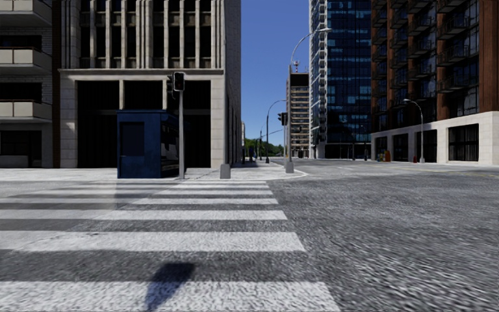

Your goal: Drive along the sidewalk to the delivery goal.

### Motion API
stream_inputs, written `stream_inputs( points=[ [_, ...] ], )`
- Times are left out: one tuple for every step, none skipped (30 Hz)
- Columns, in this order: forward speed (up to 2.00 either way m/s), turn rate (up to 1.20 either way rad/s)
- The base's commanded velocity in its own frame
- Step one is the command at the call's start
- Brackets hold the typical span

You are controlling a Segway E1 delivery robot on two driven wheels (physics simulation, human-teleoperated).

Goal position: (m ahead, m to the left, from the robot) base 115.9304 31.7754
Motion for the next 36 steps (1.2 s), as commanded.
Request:
stream_inputs(
  points=[
    [1.59, 0.00],
    [1.56, 0.00],
    [1.56, 0.00],
    [1.52, 0.00],
    [1.44, 0.00],
    [1.37, 0.00],
    [1.37, 0.00],
    [1.33, 0.00],
    [1.32, 0.00],
    [1.32, 0.00],
    [1.32, 0.00],
    [1.32, 0.00],
    [1.32, 0.00],
    [1.31, 0.00],
    [1.31, 0.00],
    [1.31, 0.00],
    [1.31, 0.00],
    [1.31, 0.00],
    [1.31, 0.00],
    [1.31, 0.00],
    [1.33, 0.00],
    [1.34, 0.00],
    [1.34, 0.00],
    [1.39, 0.00],
    [1.44, 0.00],
    [1.49, 0.00],
    [1.52, 0.00],
    [1.52, 0.00],
    [1.54, 0.00],
    [1.57, 0.00],
    [1.57, 0.00],
    [1.57, 0.00],
    [1.57, 0.00],
    [1.57, 0.00],
    [1.68, 0.00],
    [2.00, 0.00]
  ],
)
